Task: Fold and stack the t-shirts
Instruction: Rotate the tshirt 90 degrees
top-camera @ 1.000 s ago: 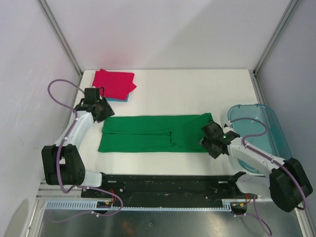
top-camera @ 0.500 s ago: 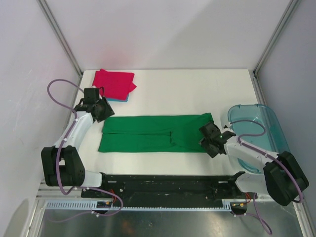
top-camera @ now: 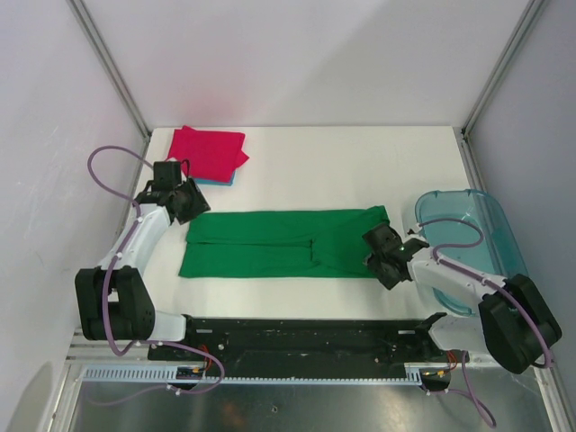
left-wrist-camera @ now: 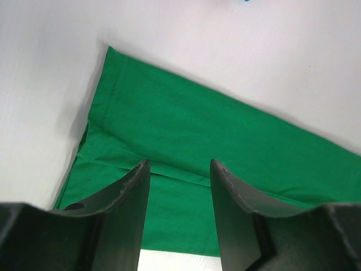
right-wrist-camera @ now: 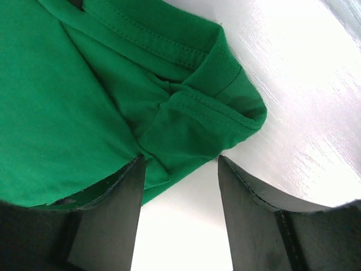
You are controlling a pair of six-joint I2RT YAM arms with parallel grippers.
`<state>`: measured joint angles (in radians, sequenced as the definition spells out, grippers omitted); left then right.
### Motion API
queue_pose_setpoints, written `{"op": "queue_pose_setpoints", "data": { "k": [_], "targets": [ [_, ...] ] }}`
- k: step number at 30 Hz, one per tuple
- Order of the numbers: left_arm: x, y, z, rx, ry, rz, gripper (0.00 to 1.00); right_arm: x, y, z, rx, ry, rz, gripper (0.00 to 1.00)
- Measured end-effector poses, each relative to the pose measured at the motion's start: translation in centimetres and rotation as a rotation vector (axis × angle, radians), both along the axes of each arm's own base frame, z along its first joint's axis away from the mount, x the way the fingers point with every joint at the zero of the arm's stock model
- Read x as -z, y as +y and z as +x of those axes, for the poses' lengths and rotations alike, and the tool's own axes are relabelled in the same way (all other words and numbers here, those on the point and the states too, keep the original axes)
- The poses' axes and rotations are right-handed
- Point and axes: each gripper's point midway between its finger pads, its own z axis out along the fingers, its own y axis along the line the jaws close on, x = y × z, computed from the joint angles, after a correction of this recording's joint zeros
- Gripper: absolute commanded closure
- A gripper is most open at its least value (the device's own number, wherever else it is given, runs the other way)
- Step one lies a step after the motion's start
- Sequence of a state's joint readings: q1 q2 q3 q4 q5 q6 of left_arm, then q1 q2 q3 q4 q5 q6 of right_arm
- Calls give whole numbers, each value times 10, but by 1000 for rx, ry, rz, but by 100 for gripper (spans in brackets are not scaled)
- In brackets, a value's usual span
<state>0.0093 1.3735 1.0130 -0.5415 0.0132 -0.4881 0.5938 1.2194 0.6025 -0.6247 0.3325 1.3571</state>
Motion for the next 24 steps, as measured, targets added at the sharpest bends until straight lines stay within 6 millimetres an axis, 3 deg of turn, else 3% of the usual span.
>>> {"op": "queue_pose_setpoints", "data": {
  "k": [4,11,16,21,24],
  "targets": [
    [0,0,0,1,0,-1,49,6,0,2,-11,12,-19,45],
    [-3,0,-1,1,-10,-1,49,8,-4,13,-21,0,-44,68],
    [-2,-4,-3,12,-10,-8,49,8,-13,32,-13,-29,-45,73],
    [11,-21,-18,65,23,-20,49,7,-24,76,-24,-30,-91,76],
    [18,-33,-27,104,44,-26,50,6,-28,126,-45,-45,-105,77]
  ]
}}
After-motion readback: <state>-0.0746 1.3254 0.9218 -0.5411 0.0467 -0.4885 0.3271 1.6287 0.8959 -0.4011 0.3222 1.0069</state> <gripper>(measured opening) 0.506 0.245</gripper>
